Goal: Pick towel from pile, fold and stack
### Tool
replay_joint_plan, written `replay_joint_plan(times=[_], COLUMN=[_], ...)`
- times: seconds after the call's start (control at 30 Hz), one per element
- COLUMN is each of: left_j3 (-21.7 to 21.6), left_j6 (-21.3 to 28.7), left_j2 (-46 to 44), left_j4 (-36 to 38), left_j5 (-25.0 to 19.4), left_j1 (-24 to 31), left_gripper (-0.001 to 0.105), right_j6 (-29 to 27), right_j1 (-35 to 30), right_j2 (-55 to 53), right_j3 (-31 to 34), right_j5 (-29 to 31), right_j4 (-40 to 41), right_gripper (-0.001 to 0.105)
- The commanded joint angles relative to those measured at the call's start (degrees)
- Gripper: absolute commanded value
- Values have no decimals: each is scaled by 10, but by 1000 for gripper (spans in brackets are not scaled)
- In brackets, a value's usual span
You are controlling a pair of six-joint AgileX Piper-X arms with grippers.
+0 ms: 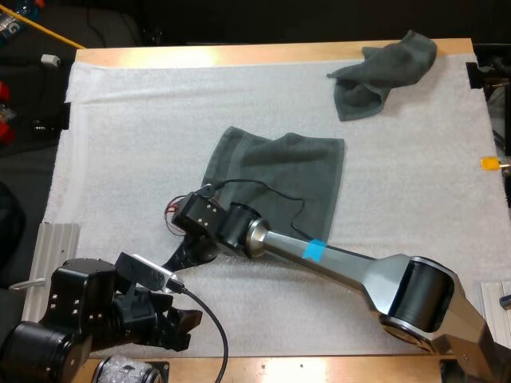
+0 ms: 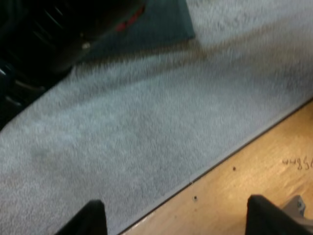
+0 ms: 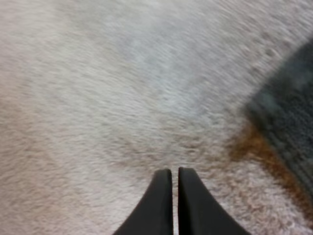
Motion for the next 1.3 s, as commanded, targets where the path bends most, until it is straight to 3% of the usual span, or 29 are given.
replay_joint_plan(times=[0.0,0.2,0.37,0.53,0.7,0.9,1.27], left_j3=[-2,-19,-52,-61,-60,-60,-60], left_j6=[-5,-5,-5,-5,4,9,17], left_j2=[-4,-4,-4,-4,-4,-4,-4], left_j4=[11,10,-8,-21,-22,-22,-53], left_j5=[4,4,-13,-72,-127,-148,-148], left_j1=[-2,-2,-2,-2,-2,-2,-2], left_gripper=[58,58,58,58,58,58,58], right_j6=[-8,-2,7,-14,-14,-9,42], right_j1=[-5,-28,-62,-65,-65,-65,-53], right_j2=[-12,-44,-79,-126,-167,-238,-454], right_j3=[-7,-7,-7,-7,0,64,257], right_j5=[10,95,131,230,281,300,297], right_j4=[0,42,162,253,305,321,318], right_gripper=[0,0,0,0,0,0,0])
